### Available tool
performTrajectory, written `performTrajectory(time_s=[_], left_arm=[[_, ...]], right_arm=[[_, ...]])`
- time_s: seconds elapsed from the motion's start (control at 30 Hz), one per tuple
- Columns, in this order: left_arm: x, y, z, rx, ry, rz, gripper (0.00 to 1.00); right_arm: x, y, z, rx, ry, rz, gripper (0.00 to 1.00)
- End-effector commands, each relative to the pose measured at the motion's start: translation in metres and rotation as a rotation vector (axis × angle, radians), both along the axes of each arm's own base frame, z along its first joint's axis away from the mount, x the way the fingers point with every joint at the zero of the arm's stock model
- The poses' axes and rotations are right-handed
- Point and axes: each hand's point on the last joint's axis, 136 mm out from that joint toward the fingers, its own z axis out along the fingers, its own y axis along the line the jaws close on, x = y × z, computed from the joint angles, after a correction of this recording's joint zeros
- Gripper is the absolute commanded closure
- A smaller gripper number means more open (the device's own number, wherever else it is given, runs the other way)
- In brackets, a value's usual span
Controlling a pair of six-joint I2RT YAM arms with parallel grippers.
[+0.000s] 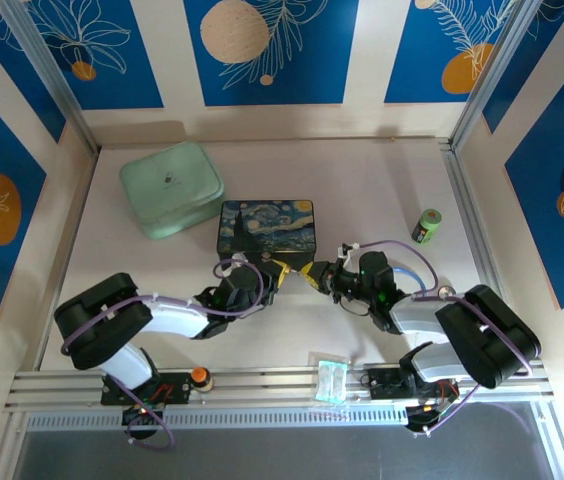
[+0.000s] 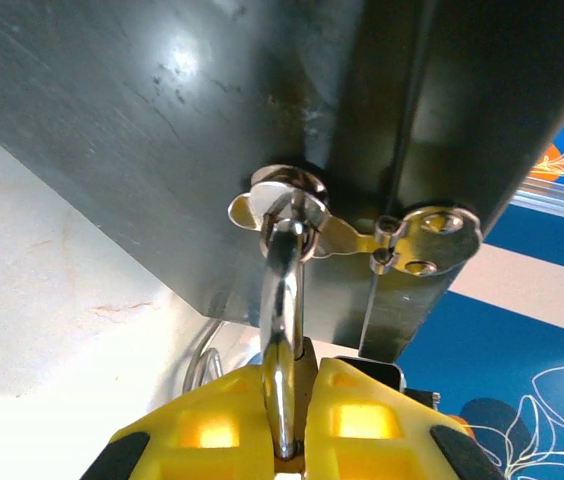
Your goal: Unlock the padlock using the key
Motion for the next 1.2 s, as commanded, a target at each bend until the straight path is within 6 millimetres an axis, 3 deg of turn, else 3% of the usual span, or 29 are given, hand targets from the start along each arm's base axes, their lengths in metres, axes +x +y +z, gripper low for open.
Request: performTrajectory(time_s=[0.0, 0.47, 0.8, 1.17], left_arm=[[0.006, -0.015, 0.032, -0.102, -0.065, -0.005, 1.00], [0.003, -0.025, 0.032, -0.152, -0.048, -0.030, 1.00], [0.002, -0.030, 0.062, -0.245, -0.096, -0.055, 1.00], [0.001, -0.036, 0.063, -0.285, -0.104, -0.078, 1.00]], right_arm=[[0.000, 0.001, -0.005, -0.004, -0.002, -0.005, 1.00], [0.004, 0.007, -0.001, 0.013, -0.062, 0.001, 1.00], [0.009, 0.014, -0.009, 0.059, -0.091, 0.035, 1.00], [0.012, 0.010, -0.014, 0.076, -0.104, 0.044, 1.00]])
